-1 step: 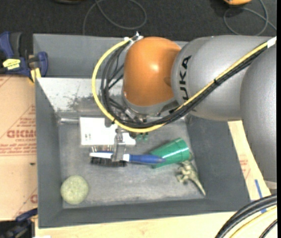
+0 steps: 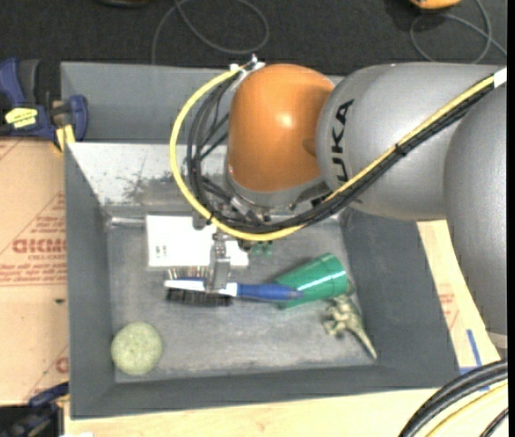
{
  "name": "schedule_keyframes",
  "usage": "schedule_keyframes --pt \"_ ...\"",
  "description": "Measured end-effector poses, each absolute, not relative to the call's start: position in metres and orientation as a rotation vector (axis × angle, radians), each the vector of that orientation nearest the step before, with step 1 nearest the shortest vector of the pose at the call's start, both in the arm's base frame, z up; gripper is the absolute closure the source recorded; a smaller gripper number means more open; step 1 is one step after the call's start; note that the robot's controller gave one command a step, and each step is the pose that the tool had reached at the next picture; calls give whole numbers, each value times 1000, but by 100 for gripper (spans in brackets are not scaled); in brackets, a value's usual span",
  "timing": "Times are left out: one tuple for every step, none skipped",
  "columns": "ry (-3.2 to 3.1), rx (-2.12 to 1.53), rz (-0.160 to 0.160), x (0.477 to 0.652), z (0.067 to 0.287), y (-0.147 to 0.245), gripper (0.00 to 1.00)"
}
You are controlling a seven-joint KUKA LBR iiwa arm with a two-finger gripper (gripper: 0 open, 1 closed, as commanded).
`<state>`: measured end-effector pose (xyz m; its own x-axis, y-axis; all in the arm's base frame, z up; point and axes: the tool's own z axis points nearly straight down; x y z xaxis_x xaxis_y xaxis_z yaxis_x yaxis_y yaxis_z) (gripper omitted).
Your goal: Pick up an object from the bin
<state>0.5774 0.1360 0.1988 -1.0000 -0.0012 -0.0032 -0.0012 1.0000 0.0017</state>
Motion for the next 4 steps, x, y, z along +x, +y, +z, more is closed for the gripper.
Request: schedule_keyframes --pt "3136 95 3 563 149 127 0" --pt "3141 112 1 557 128 124 0" --pt "3087 583 1 558 126 128 0" --pt "3111 419 0 555 89 122 0"
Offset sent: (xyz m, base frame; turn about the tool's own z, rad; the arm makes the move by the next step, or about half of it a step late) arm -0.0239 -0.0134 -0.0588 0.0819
